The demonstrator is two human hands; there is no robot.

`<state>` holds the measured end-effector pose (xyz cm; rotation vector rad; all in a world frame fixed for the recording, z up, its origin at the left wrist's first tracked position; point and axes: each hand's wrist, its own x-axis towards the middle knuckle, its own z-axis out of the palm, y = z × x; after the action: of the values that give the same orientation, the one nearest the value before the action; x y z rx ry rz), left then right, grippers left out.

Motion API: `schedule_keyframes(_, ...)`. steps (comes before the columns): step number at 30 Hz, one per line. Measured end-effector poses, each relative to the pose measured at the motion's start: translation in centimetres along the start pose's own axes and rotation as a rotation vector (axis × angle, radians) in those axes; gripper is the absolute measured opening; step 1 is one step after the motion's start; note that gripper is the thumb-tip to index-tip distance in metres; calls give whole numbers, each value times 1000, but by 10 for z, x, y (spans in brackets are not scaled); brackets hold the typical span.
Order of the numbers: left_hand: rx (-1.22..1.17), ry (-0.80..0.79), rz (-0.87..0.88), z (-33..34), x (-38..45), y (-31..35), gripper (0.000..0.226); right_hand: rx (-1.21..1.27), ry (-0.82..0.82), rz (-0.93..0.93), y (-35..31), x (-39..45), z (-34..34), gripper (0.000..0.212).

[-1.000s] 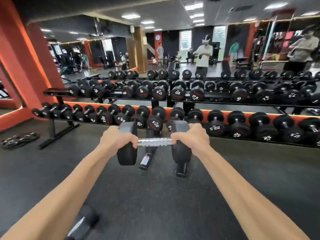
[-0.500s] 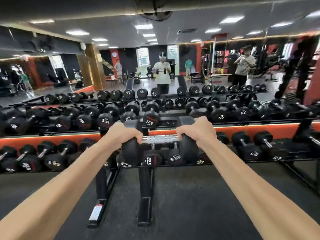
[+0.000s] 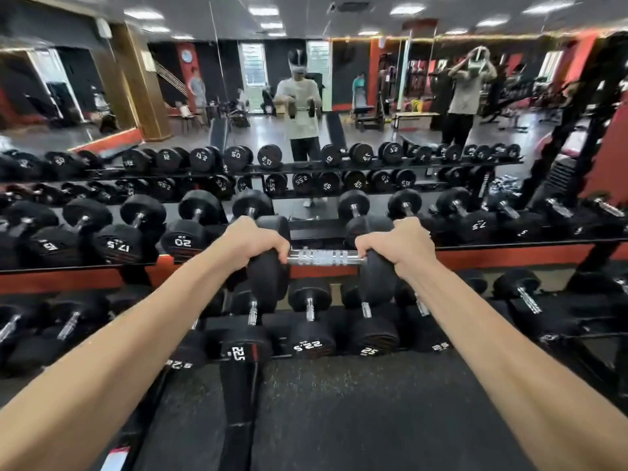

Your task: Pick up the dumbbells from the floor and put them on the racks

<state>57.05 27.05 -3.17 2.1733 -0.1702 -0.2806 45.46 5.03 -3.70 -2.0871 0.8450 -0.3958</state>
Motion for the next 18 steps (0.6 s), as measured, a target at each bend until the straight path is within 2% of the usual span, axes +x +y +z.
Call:
schedule_keyframes(3, 7, -60, -42, 24, 79, 0, 74, -6, -8, 46, 5, 71, 20, 77)
schedule_keyframes(5, 32, -44, -25, 38, 129, 3, 70, 9, -38, 63, 8, 118, 40, 74)
schedule_keyframes(7, 34, -47, -21, 47, 181, 8, 79, -10, -55, 58, 7, 161, 56, 70)
schedule_keyframes(11, 39, -65, -22, 64, 269, 12, 100, 16, -59, 85, 0, 232, 91, 80)
schedule_keyframes(18, 185, -228, -27, 67, 410, -3, 90, 85, 18, 248, -4, 319, 179, 94)
